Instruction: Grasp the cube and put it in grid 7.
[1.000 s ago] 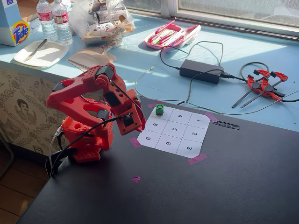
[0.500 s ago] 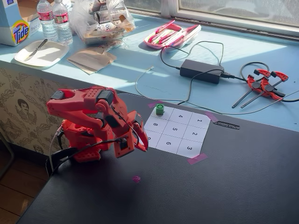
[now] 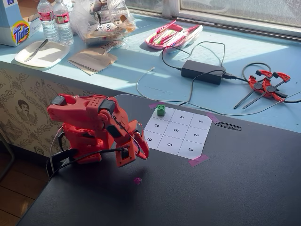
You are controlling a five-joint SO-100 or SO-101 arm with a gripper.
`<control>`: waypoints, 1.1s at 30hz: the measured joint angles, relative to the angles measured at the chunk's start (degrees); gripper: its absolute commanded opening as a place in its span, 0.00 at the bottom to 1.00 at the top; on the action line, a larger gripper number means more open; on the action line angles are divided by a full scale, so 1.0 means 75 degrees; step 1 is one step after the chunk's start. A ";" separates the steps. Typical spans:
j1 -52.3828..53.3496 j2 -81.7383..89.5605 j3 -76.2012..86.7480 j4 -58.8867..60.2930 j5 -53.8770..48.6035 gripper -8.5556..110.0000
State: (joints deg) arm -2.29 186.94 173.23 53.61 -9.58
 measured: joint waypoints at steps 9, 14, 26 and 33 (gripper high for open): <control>-0.0012 0.0281 0.0164 0.0047 0.0000 0.07; -0.0012 0.0281 0.0164 0.0047 0.0000 0.08; -0.0035 0.0281 0.0164 -0.0023 0.0000 0.07; -0.0035 0.0281 0.0164 -0.0023 0.0000 0.07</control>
